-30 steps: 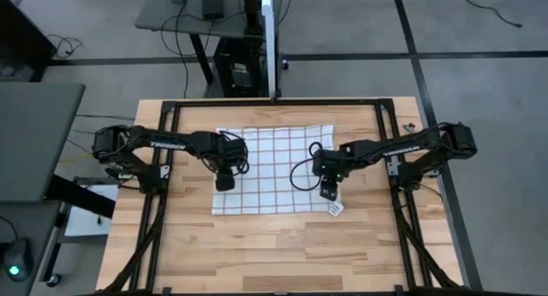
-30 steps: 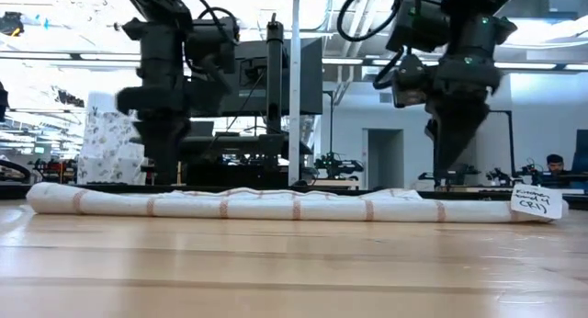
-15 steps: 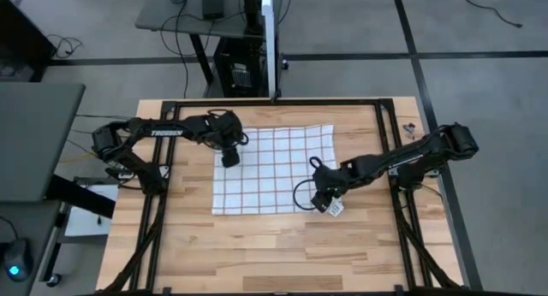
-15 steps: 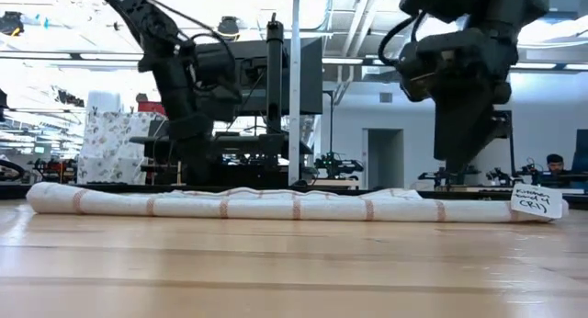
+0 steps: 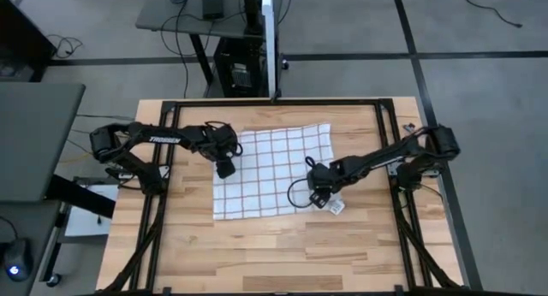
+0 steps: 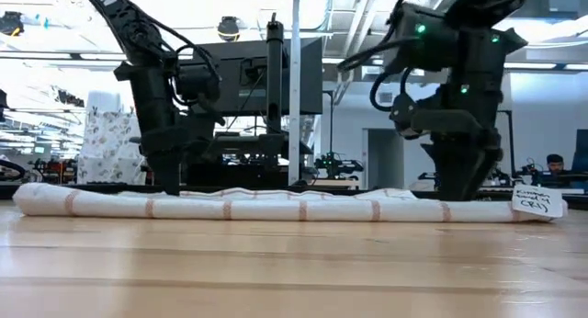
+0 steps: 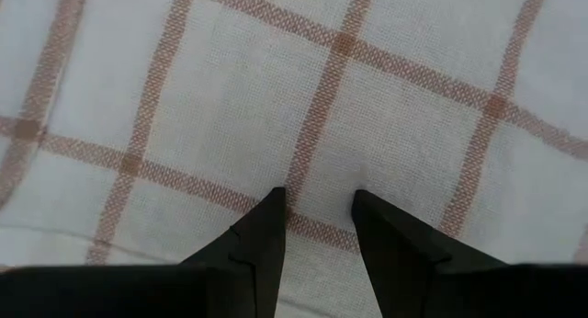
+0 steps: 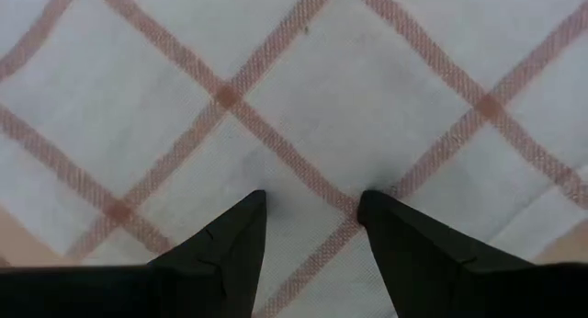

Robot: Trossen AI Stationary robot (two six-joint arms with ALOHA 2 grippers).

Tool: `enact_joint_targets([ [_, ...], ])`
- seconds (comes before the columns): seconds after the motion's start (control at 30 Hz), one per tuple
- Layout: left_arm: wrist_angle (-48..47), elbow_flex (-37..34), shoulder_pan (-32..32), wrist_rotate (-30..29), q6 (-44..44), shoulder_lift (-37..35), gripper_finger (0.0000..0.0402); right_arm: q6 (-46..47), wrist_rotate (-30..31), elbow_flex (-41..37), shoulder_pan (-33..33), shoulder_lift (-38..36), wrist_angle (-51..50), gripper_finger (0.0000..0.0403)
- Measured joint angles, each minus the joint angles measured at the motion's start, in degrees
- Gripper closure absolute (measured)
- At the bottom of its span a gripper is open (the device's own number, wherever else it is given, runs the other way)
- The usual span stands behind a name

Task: Roll towel
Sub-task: Roll the white towel

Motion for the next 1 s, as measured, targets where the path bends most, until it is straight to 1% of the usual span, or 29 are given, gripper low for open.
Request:
enact_joint_targets([
  [0.17,-1.95,0.0,-5.93,-0.34,-9.25,0.0,0.0284,-12.72,-0.19,-0.07,-6.13,0.32,-0.1,0.0223],
  [0.43,-1.51,-0.05,-18.68,0.25,-27.69,0.04,0.0284,-31.9,-0.46,0.74,-20.6,0.45,1.41,0.0223],
  [0.53,-1.84,0.57,-23.19,0.75,-32.88,0.13,0.0284,-37.07,-0.36,3.15,-25.17,0.33,-2.04,0.0223],
  [0.57,-3.21,1.45,-24.29,1.1,-33.64,0.28,0.0284,-38.0,-0.47,4.37,-26.36,0.18,-3.95,0.0223],
  [0.63,-6.83,4.0,-25.7,1.56,-34.14,0.37,0.0284,-38.62,-2.64,7.41,-28.36,-1.13,-6.73,0.0223],
  [0.73,-15.58,8.62,-25.94,1.23,-32.92,0.66,0.0284,-36.28,-8.33,10.04,-28.68,-3.77,-9.68,0.0223],
  [0.8,-17.78,12.15,-25.33,-1.9,-31.27,0.32,0.0284,-33.05,-12.13,9.83,-27.0,-5.3,-9.23,0.0223],
  [0.9,-20.75,14.89,-24.05,-7.35,-27.39,0.39,0.0284,-28.57,-13.18,8.79,-22.09,-6.74,-7.25,0.0223],
  [1.0,-19.52,16.1,-21.9,-9.76,-23.59,0.28,0.0284,-23.93,-13.27,7.0,-15.89,-6.21,-4.1,0.0223],
])
